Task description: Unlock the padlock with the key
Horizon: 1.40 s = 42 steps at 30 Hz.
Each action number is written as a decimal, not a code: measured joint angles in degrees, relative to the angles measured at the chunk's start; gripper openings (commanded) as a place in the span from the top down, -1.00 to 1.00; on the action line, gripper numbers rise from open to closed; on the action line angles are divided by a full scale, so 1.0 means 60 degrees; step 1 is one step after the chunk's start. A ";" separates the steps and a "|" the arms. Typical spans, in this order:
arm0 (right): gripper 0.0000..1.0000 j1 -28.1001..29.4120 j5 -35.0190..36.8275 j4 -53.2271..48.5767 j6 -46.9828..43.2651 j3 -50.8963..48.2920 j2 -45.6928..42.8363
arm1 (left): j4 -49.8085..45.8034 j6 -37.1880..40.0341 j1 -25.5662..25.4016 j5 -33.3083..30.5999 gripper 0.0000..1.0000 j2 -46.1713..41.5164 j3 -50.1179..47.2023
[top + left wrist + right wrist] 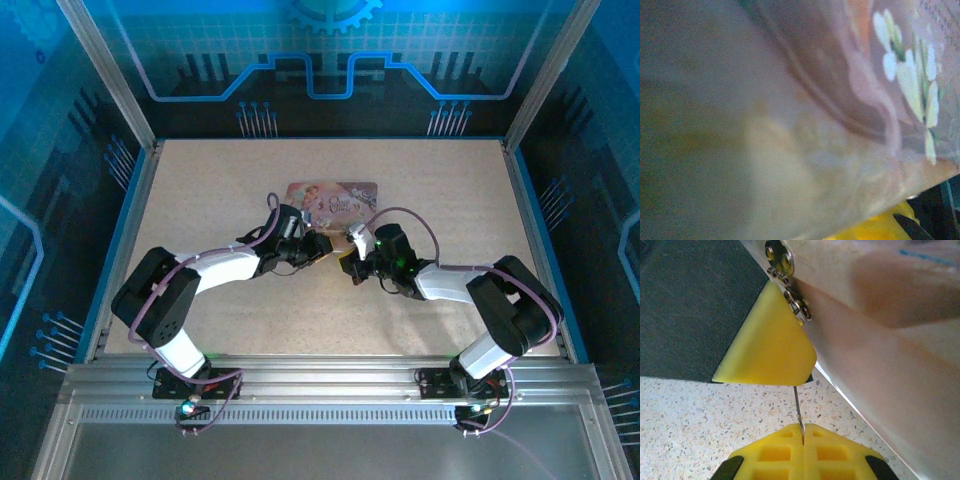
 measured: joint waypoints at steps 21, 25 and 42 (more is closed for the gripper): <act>1.00 -0.0011 0.0109 0.0142 0.0186 -0.0040 -0.0036 | 0.0040 0.0000 0.0018 0.0004 0.83 0.0000 0.0000; 1.00 -0.0029 0.0109 0.0277 0.0189 -0.0106 -0.0073 | 0.0047 0.0000 0.0018 0.0004 0.83 0.0000 0.0000; 1.00 0.0025 0.0036 0.0342 0.0240 -0.0135 -0.0066 | 0.0040 0.0000 0.0018 0.0004 0.83 0.0000 0.0000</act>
